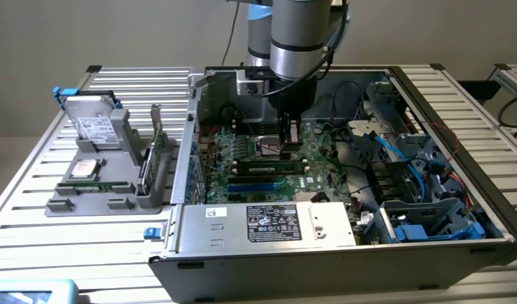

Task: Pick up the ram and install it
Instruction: 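Press down the ram until it locks into place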

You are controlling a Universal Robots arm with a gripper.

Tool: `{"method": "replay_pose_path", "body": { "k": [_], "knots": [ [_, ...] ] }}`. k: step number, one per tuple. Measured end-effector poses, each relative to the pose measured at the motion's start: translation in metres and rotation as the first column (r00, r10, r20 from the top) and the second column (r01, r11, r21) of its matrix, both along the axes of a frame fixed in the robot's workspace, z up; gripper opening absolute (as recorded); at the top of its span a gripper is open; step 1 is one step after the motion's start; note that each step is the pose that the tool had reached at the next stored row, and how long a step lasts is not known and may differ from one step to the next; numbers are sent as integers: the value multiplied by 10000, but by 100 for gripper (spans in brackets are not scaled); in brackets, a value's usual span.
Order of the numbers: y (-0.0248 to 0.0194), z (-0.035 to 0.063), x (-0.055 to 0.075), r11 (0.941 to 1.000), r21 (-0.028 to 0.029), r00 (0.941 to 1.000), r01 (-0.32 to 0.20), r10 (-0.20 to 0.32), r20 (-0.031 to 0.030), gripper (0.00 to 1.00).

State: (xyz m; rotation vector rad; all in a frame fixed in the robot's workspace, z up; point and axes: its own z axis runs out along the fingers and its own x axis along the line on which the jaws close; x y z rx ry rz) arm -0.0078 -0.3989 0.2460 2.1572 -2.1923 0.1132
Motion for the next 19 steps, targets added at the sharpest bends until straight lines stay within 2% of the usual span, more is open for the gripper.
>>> {"method": "replay_pose_path", "body": {
  "k": [5,10,14,19],
  "knots": [
    [1,-30,4,9999,-72,9999,126,-126,2,11],
    [10,-58,14,9998,-72,9998,171,-171,45,11],
    [13,-70,16,9998,-71,9998,206,-206,54,11],
    [47,-90,19,9997,-78,9997,239,-238,61,11]
  ]
}}
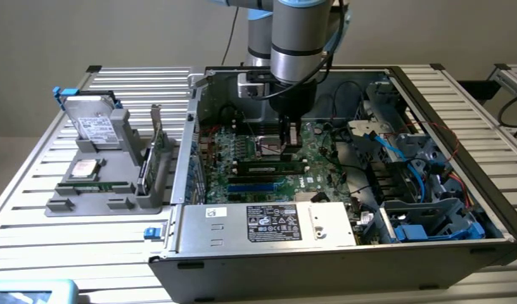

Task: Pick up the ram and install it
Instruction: 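Press down the ram until it locks into place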

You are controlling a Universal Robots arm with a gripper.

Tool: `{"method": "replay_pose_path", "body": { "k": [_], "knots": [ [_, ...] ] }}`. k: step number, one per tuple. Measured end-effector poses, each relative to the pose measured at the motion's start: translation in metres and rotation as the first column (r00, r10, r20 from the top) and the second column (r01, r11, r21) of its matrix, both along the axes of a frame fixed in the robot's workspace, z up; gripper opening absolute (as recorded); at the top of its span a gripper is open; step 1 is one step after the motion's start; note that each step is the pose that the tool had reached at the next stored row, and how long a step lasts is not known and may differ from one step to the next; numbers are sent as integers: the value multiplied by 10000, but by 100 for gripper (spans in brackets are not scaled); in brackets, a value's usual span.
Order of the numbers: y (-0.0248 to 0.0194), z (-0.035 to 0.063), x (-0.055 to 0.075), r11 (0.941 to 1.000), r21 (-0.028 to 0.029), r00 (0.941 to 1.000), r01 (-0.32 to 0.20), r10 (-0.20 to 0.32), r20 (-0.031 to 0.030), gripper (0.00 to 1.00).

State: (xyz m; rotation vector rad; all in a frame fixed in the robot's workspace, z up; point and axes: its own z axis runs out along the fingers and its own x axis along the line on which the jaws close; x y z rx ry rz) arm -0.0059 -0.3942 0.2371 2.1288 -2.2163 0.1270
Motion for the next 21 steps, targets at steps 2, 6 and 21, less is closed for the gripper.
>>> {"method": "replay_pose_path", "body": {
  "k": [2,6,21],
  "knots": [
    [0,-3,7,10000,-23,10000,10,-10,6,11],
    [0,-10,28,10000,-65,10000,23,-23,10,11],
    [4,-65,11,10000,-64,10000,42,-42,70,11]
  ]
}}
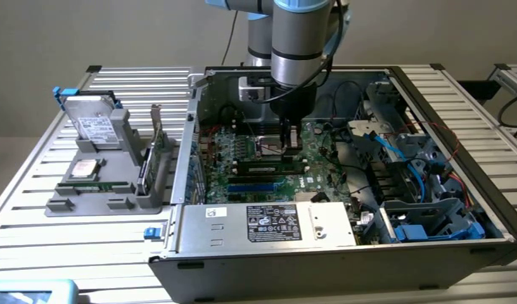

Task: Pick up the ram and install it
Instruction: 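Press down the ram until it locks into place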

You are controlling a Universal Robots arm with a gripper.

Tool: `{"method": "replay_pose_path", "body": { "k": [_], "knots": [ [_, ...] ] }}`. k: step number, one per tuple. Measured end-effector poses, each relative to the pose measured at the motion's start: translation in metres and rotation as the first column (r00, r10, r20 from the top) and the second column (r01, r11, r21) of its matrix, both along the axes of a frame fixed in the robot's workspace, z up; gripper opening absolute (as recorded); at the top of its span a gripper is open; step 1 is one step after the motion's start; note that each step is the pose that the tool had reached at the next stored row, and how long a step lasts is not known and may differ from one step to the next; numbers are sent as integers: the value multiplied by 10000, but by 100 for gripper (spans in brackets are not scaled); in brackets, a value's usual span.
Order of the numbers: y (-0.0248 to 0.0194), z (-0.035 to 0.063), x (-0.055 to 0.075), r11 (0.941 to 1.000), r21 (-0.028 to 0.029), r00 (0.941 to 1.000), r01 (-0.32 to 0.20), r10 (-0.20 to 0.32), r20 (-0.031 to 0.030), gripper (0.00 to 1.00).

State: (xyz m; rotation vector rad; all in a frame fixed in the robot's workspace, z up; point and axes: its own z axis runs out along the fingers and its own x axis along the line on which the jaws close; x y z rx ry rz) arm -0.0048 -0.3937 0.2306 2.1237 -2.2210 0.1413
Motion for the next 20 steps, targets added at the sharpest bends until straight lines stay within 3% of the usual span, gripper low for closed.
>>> {"method": "replay_pose_path", "body": {
  "k": [20],
  "knots": [
    [15,-58,-5,10000,-5,10000,0,0,25,11]
  ]
}}
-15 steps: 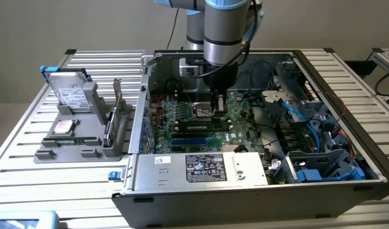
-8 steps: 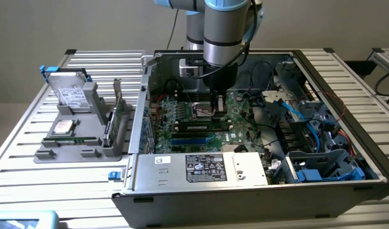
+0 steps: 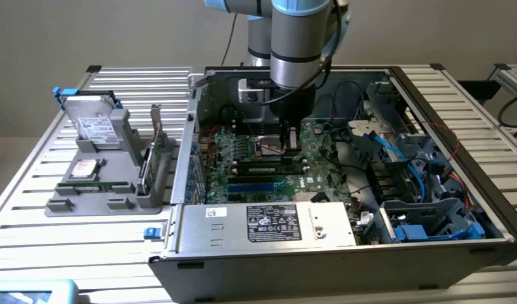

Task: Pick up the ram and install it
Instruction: 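Press down the ram until it locks into place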

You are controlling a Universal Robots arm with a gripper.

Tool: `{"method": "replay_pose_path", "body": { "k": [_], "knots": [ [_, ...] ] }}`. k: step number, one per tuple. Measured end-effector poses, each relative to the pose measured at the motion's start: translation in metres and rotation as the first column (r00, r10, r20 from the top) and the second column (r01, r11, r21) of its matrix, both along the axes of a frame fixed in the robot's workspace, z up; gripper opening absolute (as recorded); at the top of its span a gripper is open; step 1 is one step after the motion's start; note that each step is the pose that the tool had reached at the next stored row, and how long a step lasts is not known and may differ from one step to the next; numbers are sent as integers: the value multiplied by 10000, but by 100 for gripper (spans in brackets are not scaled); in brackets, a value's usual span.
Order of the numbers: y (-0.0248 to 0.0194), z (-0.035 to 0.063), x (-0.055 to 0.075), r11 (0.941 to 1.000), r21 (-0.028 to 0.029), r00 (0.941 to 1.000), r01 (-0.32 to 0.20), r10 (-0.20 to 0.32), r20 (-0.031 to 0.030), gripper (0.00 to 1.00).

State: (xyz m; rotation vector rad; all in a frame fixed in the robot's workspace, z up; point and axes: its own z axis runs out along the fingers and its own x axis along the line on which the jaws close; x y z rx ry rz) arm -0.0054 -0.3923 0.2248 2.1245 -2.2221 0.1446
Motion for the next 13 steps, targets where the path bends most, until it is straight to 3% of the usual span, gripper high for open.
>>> {"method": "replay_pose_path", "body": {
  "k": [3,5,13],
  "knots": [
    [3,29,-6,10000,21,10000,5,-5,4,11],
    [1,74,-42,10000,5,10000,1,-1,1,11],
    [0,86,-347,10000,3,10000,1,-1,36,11]
  ]
}}
